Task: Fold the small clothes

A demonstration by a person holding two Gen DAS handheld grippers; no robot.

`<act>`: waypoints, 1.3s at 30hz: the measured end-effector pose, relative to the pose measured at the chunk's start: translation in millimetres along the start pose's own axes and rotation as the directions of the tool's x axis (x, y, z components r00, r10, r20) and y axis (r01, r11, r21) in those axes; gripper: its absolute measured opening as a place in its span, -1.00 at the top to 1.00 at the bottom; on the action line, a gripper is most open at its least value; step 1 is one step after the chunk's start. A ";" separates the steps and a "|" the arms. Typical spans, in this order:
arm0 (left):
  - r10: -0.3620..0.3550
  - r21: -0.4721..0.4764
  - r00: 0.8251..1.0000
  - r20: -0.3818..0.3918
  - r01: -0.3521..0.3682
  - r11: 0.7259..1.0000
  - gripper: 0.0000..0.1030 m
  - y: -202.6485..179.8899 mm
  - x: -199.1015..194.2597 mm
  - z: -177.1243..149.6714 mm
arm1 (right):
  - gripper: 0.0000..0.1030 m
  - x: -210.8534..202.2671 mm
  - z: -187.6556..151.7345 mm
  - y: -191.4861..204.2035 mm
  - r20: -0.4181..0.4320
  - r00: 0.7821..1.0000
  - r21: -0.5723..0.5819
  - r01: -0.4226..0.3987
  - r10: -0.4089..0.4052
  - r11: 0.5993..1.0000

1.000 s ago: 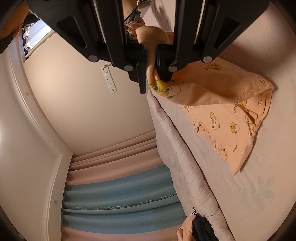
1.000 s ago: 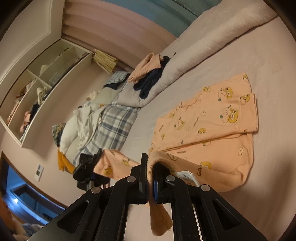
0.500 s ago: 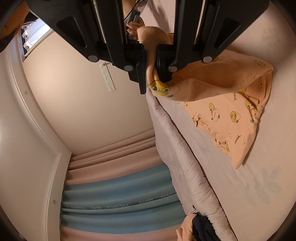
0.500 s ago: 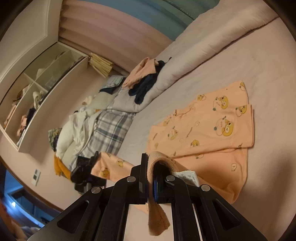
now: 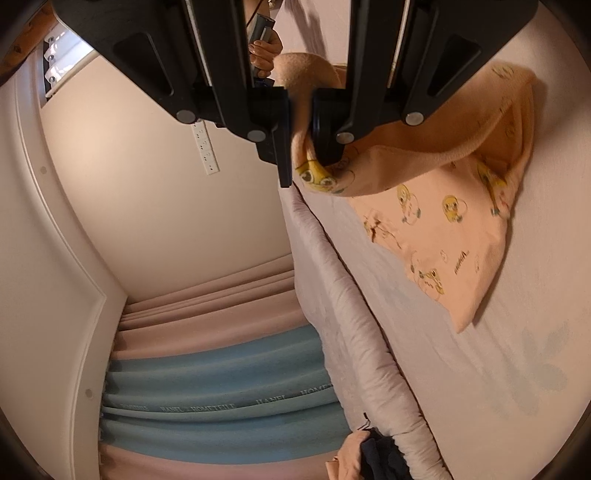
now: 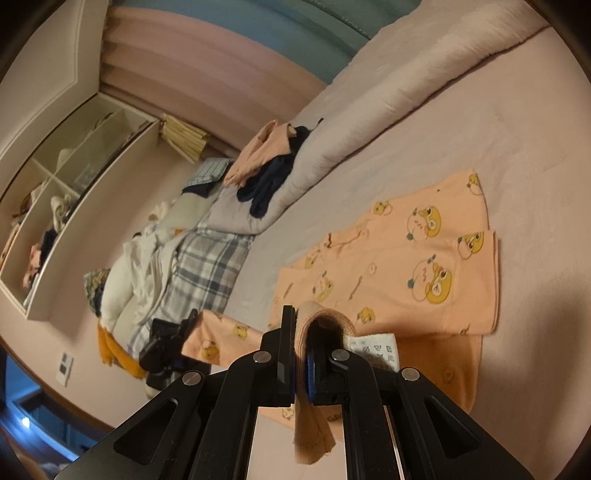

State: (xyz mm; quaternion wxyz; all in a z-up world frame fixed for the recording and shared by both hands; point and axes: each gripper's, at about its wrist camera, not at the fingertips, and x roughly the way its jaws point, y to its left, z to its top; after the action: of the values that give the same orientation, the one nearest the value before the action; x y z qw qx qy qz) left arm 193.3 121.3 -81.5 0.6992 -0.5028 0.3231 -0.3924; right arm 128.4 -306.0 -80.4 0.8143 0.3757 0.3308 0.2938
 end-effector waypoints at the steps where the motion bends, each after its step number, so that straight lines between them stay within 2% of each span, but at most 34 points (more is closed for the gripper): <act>1: 0.009 -0.002 1.000 -0.001 -0.009 1.000 0.91 2.1 2.9 3.3 | 0.83 0.6 1.1 -1.9 0.002 1.000 0.005 0.002 -0.002 1.000; 9: 0.072 -0.032 0.997 -0.029 -0.073 0.997 0.91 19.9 35.9 25.2 | 0.84 10.9 14.5 -24.5 0.044 0.999 0.085 0.017 -0.020 0.996; 10: 0.082 -0.036 0.996 -0.031 -0.083 0.996 0.91 22.0 39.5 28.0 | 0.88 13.4 16.2 -28.6 0.046 0.999 0.099 0.017 -0.021 0.995; 17: 0.168 -0.101 0.986 -0.019 -0.169 0.980 0.90 47.5 60.7 48.7 | 0.89 25.7 28.8 -57.9 0.073 0.994 0.206 0.067 -0.083 0.976; 22: 0.281 -0.155 0.960 -0.005 -0.279 0.948 0.90 69.9 64.6 52.0 | 0.89 23.6 36.8 -71.7 0.109 0.985 0.260 0.100 -0.132 0.960; 26: 0.327 -0.181 0.945 0.012 -0.320 0.930 0.90 84.4 60.9 51.0 | 0.89 25.4 38.7 -73.3 0.115 0.973 0.257 0.167 -0.202 0.952; 29: 0.340 -0.212 0.940 0.014 -0.329 0.920 0.89 91.7 57.7 53.1 | 0.89 29.2 40.8 -80.5 0.107 0.967 0.281 0.193 -0.230 0.940; 31: 0.347 -0.216 0.938 0.012 -0.337 0.916 0.81 94.2 56.6 55.1 | 0.89 30.9 42.1 -88.2 0.095 0.963 0.312 0.211 -0.251 0.926; 34: 0.399 -0.215 0.917 0.006 -0.389 0.896 0.70 96.2 53.3 57.6 | 0.89 30.2 43.1 -97.0 0.079 0.965 0.351 0.207 -0.249 0.914; 38: 0.406 -0.201 0.914 0.012 -0.395 0.896 0.40 92.3 45.3 58.7 | 0.89 23.9 46.2 -94.5 0.059 0.961 0.339 0.236 -0.270 0.911; 39: 0.416 -0.185 0.909 0.012 -0.406 0.895 0.27 88.4 43.1 58.1 | 0.88 20.9 46.6 -93.7 0.057 0.959 0.339 0.242 -0.276 0.909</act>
State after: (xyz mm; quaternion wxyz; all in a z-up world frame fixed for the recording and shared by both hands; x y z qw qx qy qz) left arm 283.2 126.2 -151.9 0.7266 -0.4935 0.4376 -0.1924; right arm 198.1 -361.3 -139.4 0.7880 0.4735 0.3795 0.1040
